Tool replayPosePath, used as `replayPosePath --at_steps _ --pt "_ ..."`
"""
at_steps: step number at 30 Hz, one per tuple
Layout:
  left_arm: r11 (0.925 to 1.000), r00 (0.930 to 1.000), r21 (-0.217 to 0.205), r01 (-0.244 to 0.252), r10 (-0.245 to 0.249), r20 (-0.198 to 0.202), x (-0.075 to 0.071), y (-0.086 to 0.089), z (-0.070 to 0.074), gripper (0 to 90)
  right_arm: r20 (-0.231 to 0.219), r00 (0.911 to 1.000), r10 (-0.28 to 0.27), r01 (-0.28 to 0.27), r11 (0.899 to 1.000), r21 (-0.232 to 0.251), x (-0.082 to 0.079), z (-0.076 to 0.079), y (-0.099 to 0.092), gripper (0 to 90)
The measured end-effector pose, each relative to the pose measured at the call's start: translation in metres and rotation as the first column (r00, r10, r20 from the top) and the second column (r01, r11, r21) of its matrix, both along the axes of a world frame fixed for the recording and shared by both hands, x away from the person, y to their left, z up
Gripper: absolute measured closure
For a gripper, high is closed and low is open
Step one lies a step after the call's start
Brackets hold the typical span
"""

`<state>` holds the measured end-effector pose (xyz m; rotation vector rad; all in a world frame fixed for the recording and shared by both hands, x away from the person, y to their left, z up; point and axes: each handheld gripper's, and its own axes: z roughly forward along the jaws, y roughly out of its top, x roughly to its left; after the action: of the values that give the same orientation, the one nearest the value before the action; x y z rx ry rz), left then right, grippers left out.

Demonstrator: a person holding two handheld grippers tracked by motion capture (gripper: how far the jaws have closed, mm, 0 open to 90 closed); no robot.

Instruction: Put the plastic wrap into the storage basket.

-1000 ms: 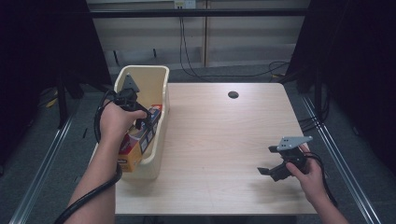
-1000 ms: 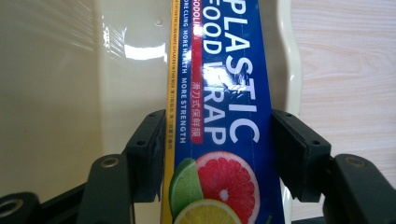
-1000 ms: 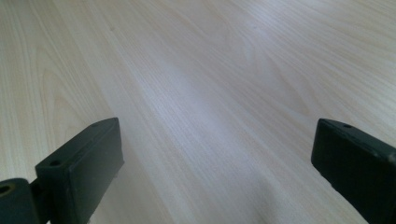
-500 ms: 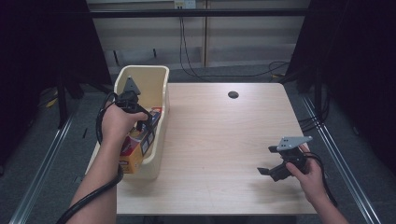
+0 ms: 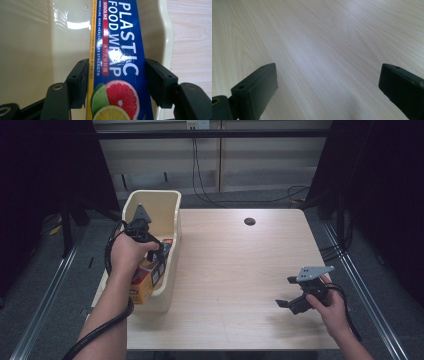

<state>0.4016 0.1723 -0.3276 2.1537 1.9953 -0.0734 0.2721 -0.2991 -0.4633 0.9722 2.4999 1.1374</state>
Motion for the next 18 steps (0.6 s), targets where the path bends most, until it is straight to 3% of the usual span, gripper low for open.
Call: replayPosePath --at_steps 11,18 --pt "1.0000 1.0000 -0.005 -0.007 0.007 -0.004 0.001 0.001 -0.001 39.2 0.000 1.0000 0.000 0.000 1.000 -0.001 0.000 0.000 0.000 1.9" --pt "0.9986 0.9988 -0.049 -0.019 0.021 0.043 0.000 0.003 0.013 37.8 0.004 1.0000 -0.003 0.003 1.000 0.000 0.000 0.001 0.000 1.9"
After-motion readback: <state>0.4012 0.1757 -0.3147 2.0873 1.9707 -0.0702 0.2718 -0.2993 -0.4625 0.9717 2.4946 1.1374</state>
